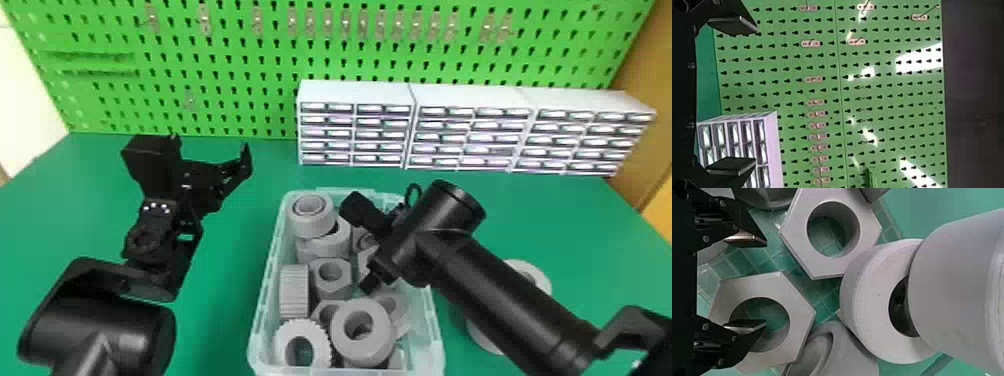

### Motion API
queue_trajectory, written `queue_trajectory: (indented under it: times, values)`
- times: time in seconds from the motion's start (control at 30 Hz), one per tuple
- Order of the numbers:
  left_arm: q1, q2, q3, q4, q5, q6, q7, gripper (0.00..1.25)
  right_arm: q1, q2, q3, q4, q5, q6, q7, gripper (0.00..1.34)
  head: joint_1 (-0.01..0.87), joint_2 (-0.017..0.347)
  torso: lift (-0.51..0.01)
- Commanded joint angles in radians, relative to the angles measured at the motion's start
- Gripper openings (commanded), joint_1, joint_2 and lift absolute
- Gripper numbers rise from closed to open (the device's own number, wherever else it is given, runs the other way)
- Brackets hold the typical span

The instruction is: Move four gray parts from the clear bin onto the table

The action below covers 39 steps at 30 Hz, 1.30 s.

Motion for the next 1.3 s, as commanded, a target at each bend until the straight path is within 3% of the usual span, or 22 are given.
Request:
queue_trajectory:
  times: [0.0, 0.1, 0.23, 0.3, 0.53, 0.83, 1.13, 1.27]
  values:
    - [0.000, 0.000, -0.001, 0.001, 0.000, 0.000, 0.000, 1.14, -0.001, 0.001, 0.000, -0.001, 0.000, -0.002, 0.000, 0.76, 0.678, 0.034, -0.050]
    - [0.000, 0.000, -0.001, 0.001, 0.000, 0.000, 0.000, 1.14, -0.001, 0.003, 0.006, -0.001, 0.011, -0.002, 0.000, 0.65, 0.678, 0.034, -0.050]
    - [0.000, 0.000, -0.001, 0.001, 0.002, 0.000, 0.000, 1.14, 0.000, 0.003, 0.009, -0.014, 0.020, -0.002, -0.009, 0.27, 0.678, 0.034, -0.050]
    - [0.001, 0.000, -0.001, 0.001, 0.002, 0.000, 0.000, 1.14, 0.005, 0.003, 0.015, -0.036, 0.034, -0.002, -0.026, 0.17, 0.678, 0.034, -0.050]
    - [0.003, 0.002, -0.003, 0.001, 0.003, 0.000, 0.000, 1.14, 0.006, 0.001, 0.050, -0.086, 0.097, -0.002, -0.031, 0.17, 0.678, 0.034, -0.050]
    - [0.008, 0.002, -0.003, 0.001, 0.006, 0.000, 0.000, 1.14, 0.008, -0.005, 0.010, -0.159, 0.101, 0.002, -0.032, 0.17, 0.678, 0.034, -0.050]
    - [0.014, 0.003, -0.004, 0.001, 0.006, 0.000, 0.000, 1.14, 0.020, -0.010, -0.039, -0.330, 0.111, 0.033, -0.032, 0.17, 0.678, 0.034, -0.050]
    - [0.018, 0.005, -0.004, 0.001, 0.008, 0.000, 0.000, 1.14, 0.031, -0.010, -0.070, -0.393, 0.072, 0.047, -0.032, 0.17, 0.678, 0.034, -0.050]
